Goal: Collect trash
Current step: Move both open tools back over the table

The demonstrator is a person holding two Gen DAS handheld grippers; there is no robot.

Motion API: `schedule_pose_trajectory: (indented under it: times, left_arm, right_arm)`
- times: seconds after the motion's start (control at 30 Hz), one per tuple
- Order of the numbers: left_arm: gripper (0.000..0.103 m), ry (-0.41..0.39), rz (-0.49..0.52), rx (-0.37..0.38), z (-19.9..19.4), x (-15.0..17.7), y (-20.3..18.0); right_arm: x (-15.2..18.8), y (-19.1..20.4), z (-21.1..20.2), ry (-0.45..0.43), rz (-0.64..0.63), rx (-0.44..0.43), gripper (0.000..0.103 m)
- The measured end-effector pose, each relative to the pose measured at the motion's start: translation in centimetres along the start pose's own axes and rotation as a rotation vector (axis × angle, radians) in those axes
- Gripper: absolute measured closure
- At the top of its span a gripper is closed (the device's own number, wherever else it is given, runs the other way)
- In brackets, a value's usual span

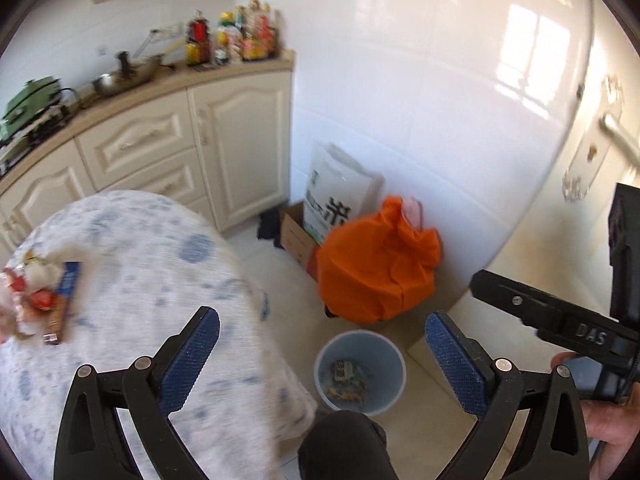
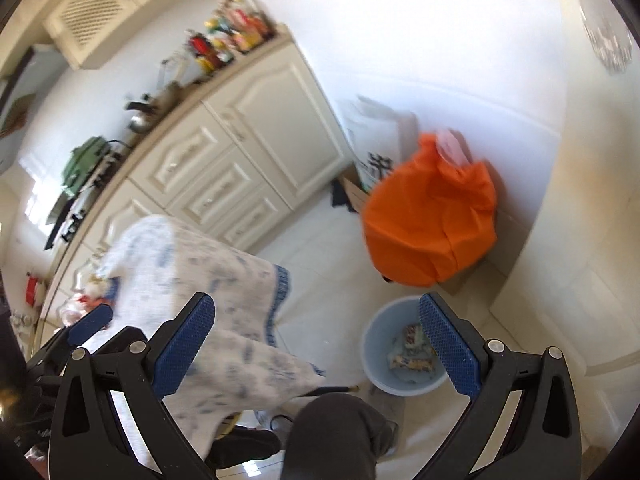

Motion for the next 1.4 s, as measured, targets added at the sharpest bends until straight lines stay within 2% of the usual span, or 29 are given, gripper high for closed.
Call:
schedule_pose_trajectory:
  times: [0.53, 0.73, 1.03, 1.4]
  left_arm:
    - [0.001, -0.304, -0.21, -0.164, -19.6, -0.3, 14.3]
    - [0.001, -0.403, -0.261, -0.228, -25.7, 0.5, 17.2]
    - [0.001, -0.494, -0.314, -0.283, -30.9, 2.8, 20.7]
    - [0.001, -0.555, -0.351, -0.335, -34.5, 5.6, 23.1]
  right_arm:
    - [-4.2, 19.9, -6.6, -0.18, -0.312, -0.166, 0.0]
    - [-4.5, 26.0, -8.0, -0.233, -0.394, -0.21, 0.0]
    - [-4.3, 32.9, -10.1, -0.291, -0.489, -0.263, 0.0]
    - [-3.1, 38.0, -11.0, -0.32, -0.577, -0.291, 0.0]
Point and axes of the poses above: each gripper's, at about its wrist camera, not at the fingertips, and z roughly the way its jaws point, y to its left, x to its underside, the point moved 9 cm from there along z, roughly the way its jaws point, and after that the axes turned 12 degrees about -z, right-handed, at the moved point
